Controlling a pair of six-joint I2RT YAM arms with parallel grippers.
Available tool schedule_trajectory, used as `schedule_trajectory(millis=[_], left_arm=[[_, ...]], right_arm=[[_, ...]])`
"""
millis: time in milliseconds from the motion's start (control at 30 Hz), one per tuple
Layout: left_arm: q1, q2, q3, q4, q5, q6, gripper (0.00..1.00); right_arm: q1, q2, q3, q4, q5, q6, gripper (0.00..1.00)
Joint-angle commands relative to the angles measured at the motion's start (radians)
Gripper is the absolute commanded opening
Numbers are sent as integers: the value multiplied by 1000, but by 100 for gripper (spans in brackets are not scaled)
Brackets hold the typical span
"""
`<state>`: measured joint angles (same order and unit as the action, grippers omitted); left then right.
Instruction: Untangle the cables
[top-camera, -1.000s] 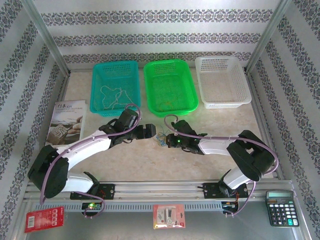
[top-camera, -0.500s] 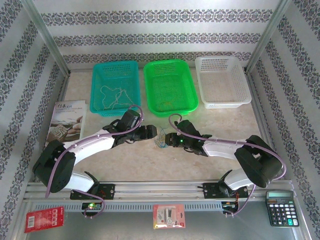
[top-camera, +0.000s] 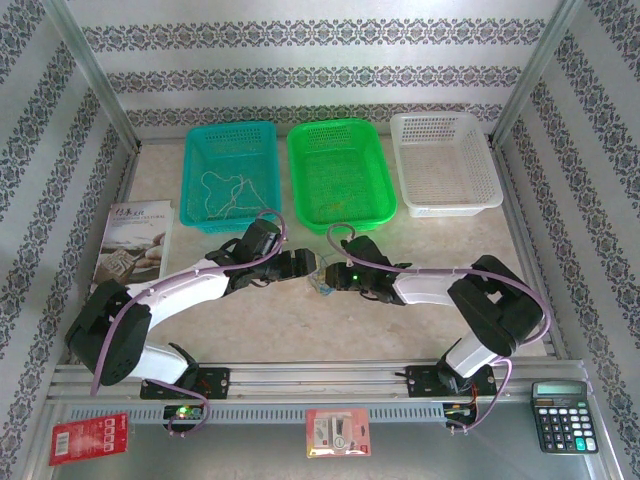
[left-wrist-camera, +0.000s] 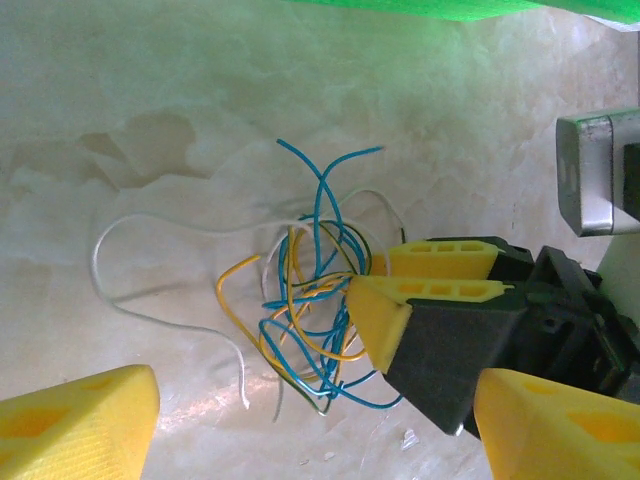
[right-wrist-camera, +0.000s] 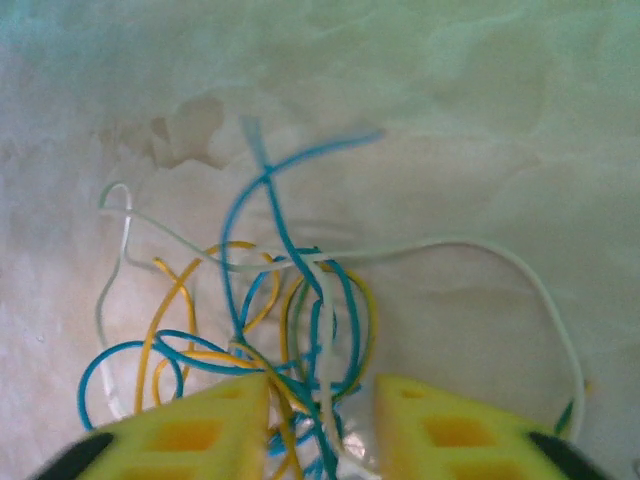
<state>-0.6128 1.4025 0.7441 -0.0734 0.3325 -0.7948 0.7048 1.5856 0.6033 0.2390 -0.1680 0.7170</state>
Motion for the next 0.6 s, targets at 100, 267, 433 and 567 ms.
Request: schedule_trajectory(millis=[100, 267, 433, 567], left_arm=[[11, -6, -5, 12, -8, 2, 81], [12, -4, -3, 23, -9, 3, 78], [11, 0, 8, 38, -13, -2, 75], [12, 8, 18, 69, -12, -18, 70]], right_arm=[[-48, -48, -31, 97, -97, 52, 0], [-104, -118, -81, 170, -196, 93, 0], [-111, -169, -100, 179, -237, 94, 0], [-111, -204, -118, 202, -270, 99, 0]])
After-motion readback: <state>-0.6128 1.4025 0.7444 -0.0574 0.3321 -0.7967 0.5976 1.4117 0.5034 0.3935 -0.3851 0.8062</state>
